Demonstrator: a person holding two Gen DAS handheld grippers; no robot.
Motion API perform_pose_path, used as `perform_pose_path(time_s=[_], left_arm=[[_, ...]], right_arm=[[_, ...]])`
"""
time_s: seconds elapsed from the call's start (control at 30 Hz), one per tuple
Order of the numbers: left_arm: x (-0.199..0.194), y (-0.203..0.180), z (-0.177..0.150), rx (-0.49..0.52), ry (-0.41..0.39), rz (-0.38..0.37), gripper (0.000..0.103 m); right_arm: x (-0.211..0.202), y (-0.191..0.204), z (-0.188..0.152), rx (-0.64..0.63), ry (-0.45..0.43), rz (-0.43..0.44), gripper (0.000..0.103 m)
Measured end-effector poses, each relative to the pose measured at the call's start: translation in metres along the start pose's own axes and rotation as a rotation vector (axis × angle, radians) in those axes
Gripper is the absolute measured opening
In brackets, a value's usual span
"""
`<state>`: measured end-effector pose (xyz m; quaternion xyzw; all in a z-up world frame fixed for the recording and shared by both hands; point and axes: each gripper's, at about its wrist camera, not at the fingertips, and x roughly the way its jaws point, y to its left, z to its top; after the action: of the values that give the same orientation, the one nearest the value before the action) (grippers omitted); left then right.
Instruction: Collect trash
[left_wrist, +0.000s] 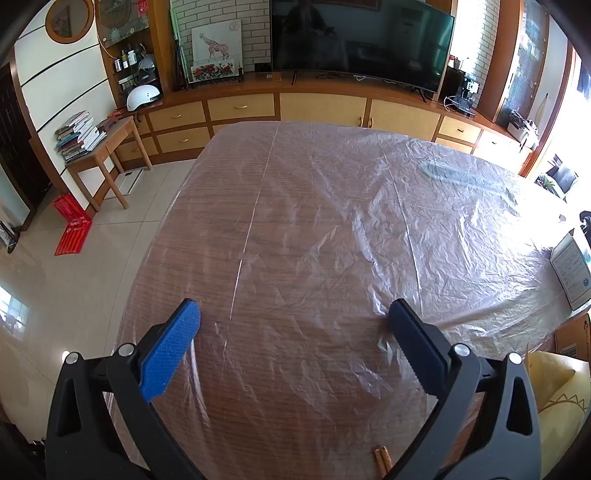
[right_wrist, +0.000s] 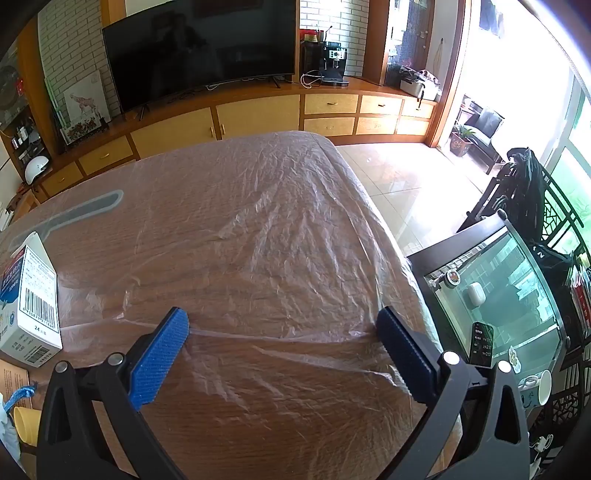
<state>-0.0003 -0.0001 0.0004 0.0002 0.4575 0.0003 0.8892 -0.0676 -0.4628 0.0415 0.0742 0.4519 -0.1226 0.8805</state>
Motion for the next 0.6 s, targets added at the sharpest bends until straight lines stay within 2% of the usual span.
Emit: perform_pose_path(time_s=[0.6], left_arm=[[0.0004,0.0001,0.0000,-0.002,0.008,-0.002,0.102]], right_arm=[[0.0008,0.0003,-0.0003,-0.008,0.016,-0.012,0.099]])
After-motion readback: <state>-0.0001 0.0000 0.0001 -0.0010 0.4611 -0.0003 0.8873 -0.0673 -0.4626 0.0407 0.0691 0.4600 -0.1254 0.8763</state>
